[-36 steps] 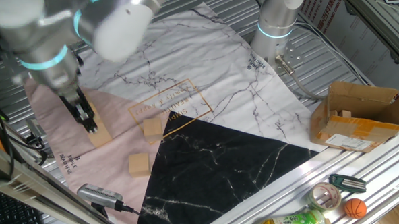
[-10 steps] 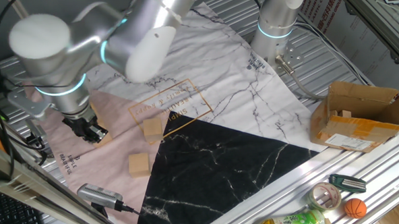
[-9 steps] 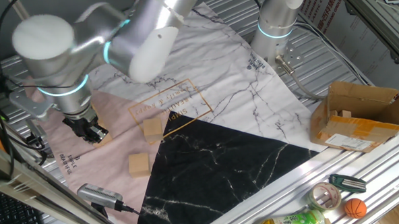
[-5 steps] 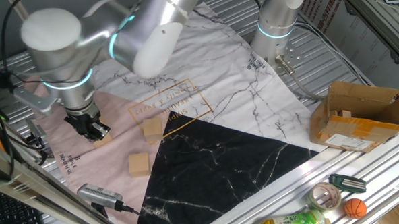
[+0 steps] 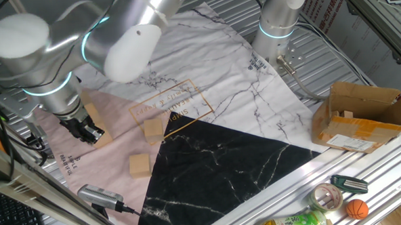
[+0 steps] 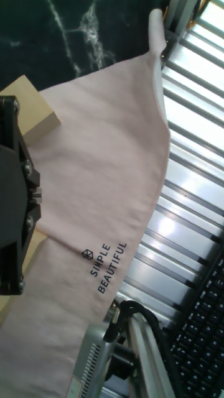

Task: Stack the blocks into a pyramid shape

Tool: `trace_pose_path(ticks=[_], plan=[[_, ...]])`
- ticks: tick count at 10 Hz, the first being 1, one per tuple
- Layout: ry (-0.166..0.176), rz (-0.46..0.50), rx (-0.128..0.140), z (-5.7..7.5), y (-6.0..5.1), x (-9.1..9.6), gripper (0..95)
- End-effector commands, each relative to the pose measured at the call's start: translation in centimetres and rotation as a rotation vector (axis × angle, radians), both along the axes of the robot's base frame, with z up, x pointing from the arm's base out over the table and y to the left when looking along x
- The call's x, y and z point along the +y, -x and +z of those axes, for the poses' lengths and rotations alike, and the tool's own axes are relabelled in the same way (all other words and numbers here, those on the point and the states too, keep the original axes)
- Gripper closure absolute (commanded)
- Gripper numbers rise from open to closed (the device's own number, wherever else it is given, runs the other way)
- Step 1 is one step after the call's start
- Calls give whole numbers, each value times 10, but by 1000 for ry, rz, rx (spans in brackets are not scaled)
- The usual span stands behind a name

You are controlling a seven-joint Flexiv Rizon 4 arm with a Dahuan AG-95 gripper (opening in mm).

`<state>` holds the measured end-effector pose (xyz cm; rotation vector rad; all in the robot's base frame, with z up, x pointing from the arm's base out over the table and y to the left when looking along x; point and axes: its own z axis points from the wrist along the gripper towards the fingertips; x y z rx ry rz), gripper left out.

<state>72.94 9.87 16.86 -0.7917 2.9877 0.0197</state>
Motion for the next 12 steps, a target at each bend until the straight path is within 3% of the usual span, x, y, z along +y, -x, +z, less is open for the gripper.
trace_pose_path(ticks=[1,3,5,6,8,10,12], plan=[[18,0,4,4,5,9,950],[25,0,0,3,14,20,950],[16,-2,-19,-7,28,27,950],[8,-7,-32,-13,43,30,950],[10,-17,-36,-19,62,35,950],[9,-49,-32,-27,79,33,950],[-14,-86,-27,-36,95,21,950]])
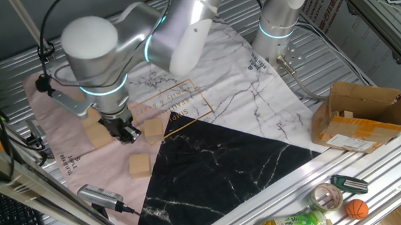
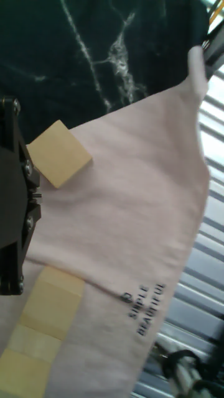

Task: Stack the blocks into a pyramid shape

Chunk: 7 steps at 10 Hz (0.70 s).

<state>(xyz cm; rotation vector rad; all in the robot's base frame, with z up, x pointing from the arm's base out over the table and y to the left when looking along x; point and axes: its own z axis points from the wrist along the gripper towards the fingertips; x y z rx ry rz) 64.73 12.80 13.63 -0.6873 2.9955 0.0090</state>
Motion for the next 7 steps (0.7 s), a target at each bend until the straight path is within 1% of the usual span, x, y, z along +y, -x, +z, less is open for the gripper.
trace_pose_path(ticks=[1,2,3,4,5,7], plan=[[-23,-26,-12,-7,21,-12,950],[-26,-37,-11,-10,29,-17,950],[-30,-57,-4,-12,34,-20,950],[-28,-65,1,-14,40,-22,950],[-23,-64,0,-16,45,-25,950],[-8,-56,12,-12,46,-24,950]])
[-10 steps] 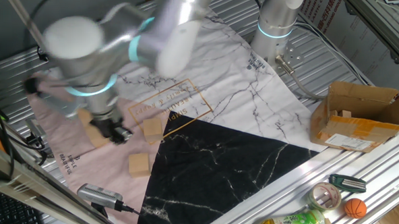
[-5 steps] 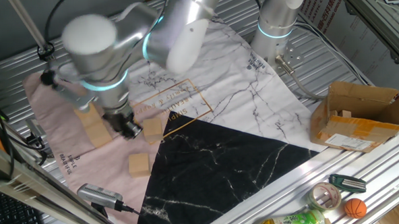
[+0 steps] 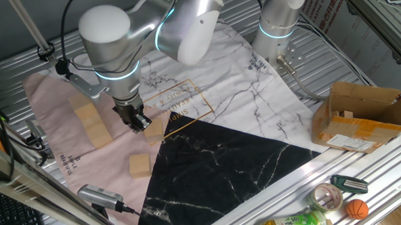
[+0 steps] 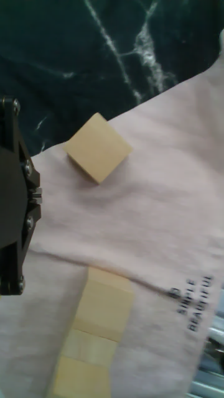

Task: Stack the blocks into a pyramid shape

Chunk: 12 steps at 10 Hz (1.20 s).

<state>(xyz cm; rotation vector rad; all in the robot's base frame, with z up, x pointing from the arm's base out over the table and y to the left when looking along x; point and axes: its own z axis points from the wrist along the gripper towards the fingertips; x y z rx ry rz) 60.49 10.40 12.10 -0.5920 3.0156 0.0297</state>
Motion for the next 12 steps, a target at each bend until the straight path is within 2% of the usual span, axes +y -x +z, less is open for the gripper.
trace_pose_path(ticks=[1,4,5,6,7,9,11,12], plan=[[7,18,9,3,3,0,950],[13,45,13,4,3,0,950],[14,88,14,5,2,1,950],[23,176,13,7,0,3,950],[38,223,14,8,2,5,950],[46,269,17,6,11,16,950],[48,323,33,-4,33,24,950],[48,384,43,-7,40,22,950]])
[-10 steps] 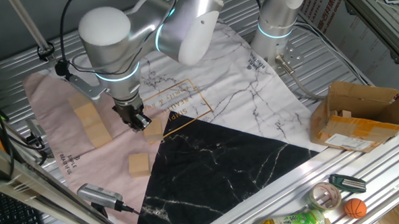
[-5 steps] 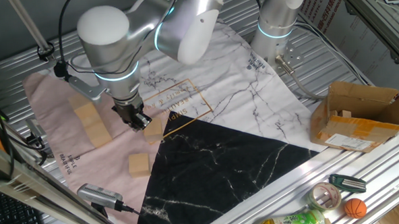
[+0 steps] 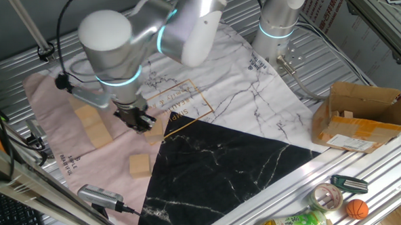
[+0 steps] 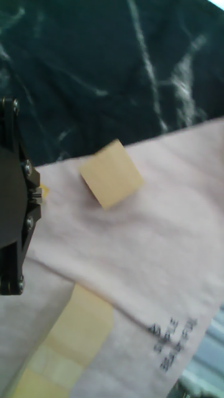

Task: Stack the blocks into a pyramid shape

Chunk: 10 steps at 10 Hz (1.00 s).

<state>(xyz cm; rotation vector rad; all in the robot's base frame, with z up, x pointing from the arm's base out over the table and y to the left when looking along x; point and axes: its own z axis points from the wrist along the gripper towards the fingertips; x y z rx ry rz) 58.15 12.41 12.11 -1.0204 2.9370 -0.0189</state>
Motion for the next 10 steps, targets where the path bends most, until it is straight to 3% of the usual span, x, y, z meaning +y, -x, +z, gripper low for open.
trace_pose_path(ticks=[1,2,6,7,8,9,10], plan=[[8,186,25,-10,24,-1,950],[17,251,31,-13,31,-4,950],[59,433,41,-16,42,-8,950],[58,466,42,-17,43,-8,760],[57,482,41,-17,43,-8,760],[53,505,39,-17,44,-8,570],[49,507,35,-17,44,-8,570]])
